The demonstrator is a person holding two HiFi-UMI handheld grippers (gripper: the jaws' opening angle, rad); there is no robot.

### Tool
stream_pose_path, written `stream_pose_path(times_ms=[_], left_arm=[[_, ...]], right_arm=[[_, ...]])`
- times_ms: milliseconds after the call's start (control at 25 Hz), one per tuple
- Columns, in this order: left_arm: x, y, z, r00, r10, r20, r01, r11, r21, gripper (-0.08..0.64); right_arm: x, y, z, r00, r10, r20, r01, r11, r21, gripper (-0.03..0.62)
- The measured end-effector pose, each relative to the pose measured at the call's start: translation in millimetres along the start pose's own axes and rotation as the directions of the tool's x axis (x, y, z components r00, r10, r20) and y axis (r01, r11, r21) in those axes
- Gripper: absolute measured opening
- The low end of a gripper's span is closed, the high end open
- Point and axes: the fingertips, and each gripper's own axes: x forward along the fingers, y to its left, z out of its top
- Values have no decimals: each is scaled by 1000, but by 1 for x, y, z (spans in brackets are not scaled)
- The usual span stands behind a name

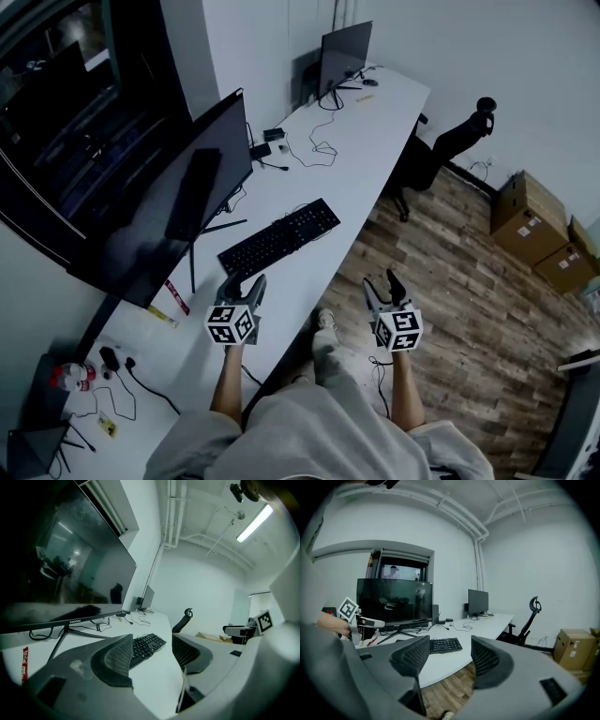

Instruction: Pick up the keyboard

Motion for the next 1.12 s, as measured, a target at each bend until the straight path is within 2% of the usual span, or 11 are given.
stream_pose_path(times_ms=[320, 640, 1120], left_arm=[[38, 18, 6, 999, 44, -20, -44, 999, -6, 257], [80, 37, 14, 993, 114, -44, -115, 993, -19, 256], [135, 64, 33, 963, 256, -83, -259, 966, -25, 258]], right_arm=[[49, -20, 10, 999, 36, 0, -36, 999, 9, 259], [109, -59, 21, 997, 78, -18, -78, 997, 17, 259], [220, -91, 44, 973, 223, -51, -223, 975, 19, 261]])
